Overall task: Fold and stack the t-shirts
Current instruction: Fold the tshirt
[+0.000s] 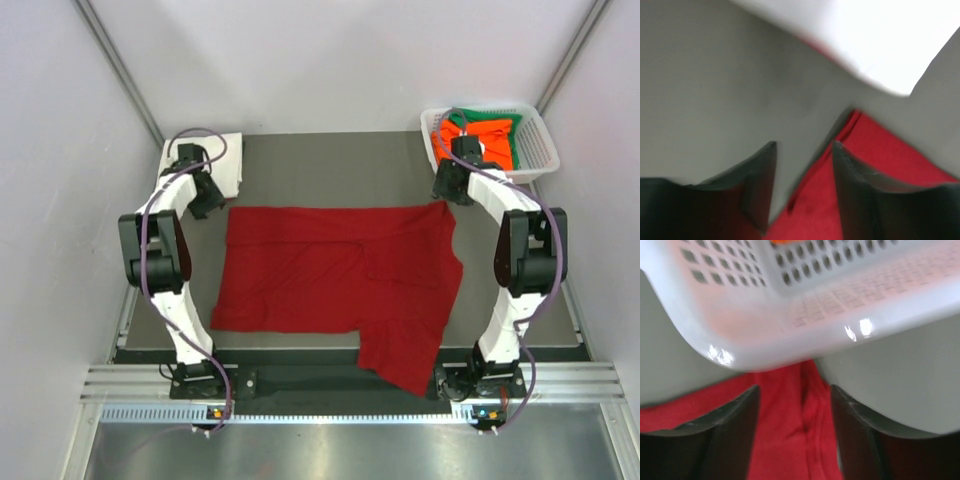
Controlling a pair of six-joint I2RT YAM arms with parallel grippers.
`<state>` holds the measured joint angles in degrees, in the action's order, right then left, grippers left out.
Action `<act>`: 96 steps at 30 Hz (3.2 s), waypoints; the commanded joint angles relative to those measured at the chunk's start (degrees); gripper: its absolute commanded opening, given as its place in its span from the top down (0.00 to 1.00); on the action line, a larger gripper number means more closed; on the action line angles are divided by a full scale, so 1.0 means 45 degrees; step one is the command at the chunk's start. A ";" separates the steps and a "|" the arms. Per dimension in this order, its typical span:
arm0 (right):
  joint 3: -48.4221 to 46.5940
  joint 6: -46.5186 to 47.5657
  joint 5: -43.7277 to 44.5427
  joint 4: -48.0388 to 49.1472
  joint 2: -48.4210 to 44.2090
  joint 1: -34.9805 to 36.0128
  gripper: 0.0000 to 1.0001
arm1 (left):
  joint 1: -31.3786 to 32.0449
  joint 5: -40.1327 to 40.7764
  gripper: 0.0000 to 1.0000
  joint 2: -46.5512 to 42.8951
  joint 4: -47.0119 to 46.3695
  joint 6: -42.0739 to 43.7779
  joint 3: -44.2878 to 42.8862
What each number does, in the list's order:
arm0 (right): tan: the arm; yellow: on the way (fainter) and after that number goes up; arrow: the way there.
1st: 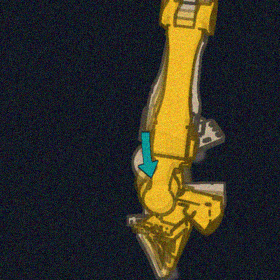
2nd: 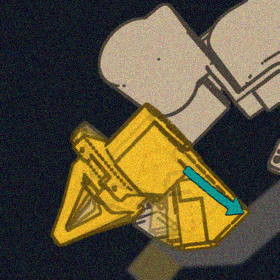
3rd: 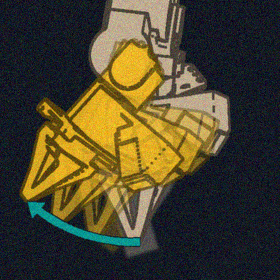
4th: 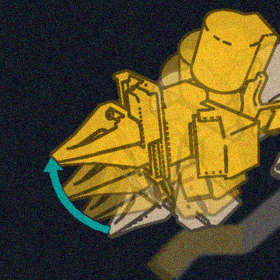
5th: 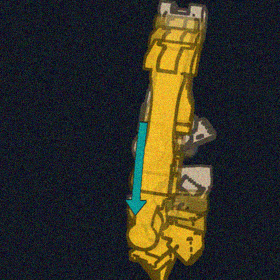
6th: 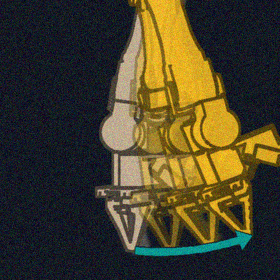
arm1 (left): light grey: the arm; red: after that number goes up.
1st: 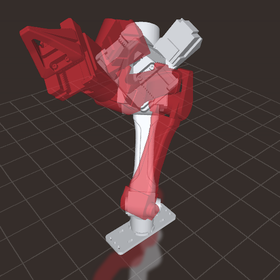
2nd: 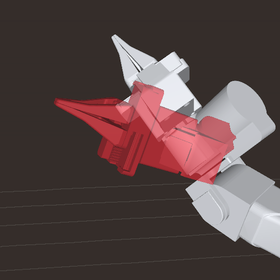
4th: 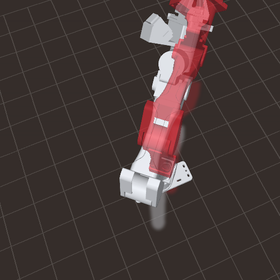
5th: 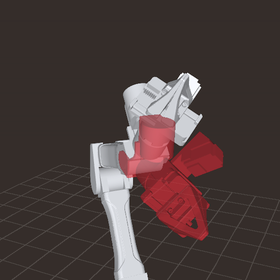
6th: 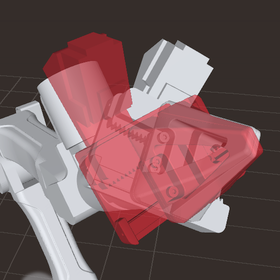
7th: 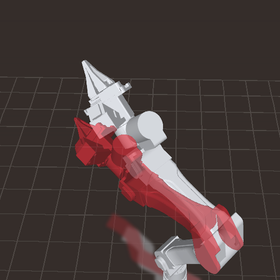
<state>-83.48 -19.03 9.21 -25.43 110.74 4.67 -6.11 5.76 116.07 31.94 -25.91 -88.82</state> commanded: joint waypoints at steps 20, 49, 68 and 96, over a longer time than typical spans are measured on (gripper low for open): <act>0.3805 -0.1065 -0.2397 -0.4564 -0.6405 0.2400 0.27 | 0.0029 -0.0459 0.61 -1.0187 0.6512 -0.4143 0.8739; 0.5680 -0.0791 -0.4234 -0.4583 -0.7890 0.3084 0.26 | -0.0185 0.0695 0.56 -1.0636 0.7552 -0.5471 0.9130; 0.6188 -0.1240 -0.4352 -0.4876 -0.8963 0.3084 0.25 | -0.0185 0.0146 0.59 -0.8665 0.7335 -0.6781 0.9834; 1.0112 -0.3582 -0.5310 -0.7962 -1.0976 0.3162 0.37 | -0.0166 0.0185 0.90 -0.8020 0.5558 -0.6176 1.0753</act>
<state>-38.94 -32.34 -14.70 -59.61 62.74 18.22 -6.61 6.28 82.00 57.14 -54.68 -40.95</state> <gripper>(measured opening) 0.633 0.124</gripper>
